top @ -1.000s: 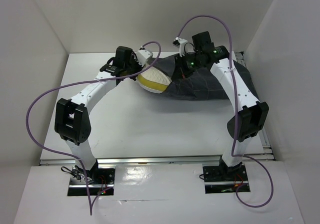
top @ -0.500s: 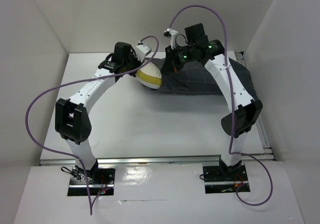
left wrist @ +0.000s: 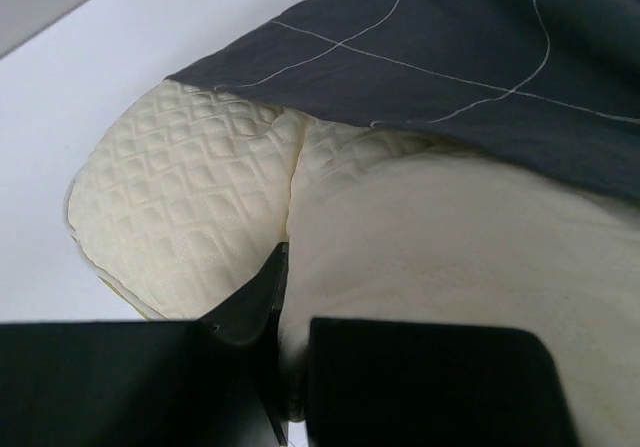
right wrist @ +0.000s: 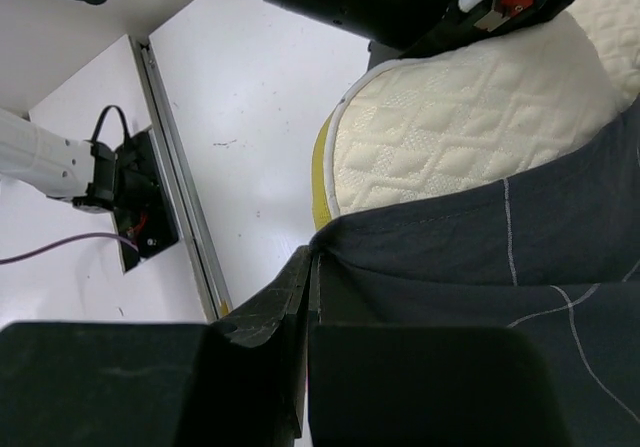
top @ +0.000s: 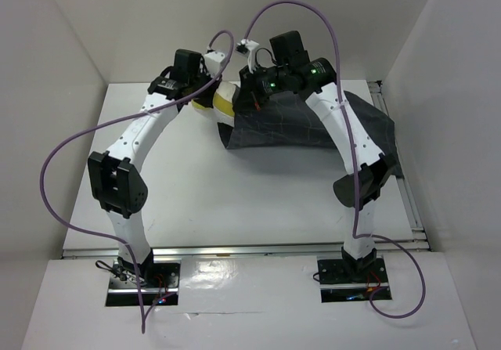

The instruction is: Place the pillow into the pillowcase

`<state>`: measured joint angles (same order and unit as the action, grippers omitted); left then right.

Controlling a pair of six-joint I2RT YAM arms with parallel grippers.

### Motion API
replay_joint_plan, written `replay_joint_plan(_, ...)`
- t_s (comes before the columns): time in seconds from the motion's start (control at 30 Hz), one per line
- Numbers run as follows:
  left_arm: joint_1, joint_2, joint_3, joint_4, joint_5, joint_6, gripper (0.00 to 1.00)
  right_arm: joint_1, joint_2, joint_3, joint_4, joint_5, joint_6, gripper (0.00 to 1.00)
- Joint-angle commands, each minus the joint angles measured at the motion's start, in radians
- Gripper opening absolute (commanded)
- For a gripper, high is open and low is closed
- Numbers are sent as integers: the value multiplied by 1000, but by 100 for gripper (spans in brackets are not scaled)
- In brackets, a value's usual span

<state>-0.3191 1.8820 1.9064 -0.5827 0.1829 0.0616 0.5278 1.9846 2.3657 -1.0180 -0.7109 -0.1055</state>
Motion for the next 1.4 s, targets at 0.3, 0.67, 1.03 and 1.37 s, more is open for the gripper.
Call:
replay_joint_plan(0.3,-123,-1,-50,30,181,-206,0,28,-53,67,144,-28,89,0)
replay_joint_plan(0.67,-146,58,23,115,283,-400,0,69,-63,67,180,-68,130,0)
replay_joint_plan(1.03,-137,-22,-91,132,221,-390,0,78,-87,17,171,-25,90,0)
replay_joint_plan(1.37,17,-256,-429,205,-75,-378,0,-23,-129,-29,162,21,99,0)
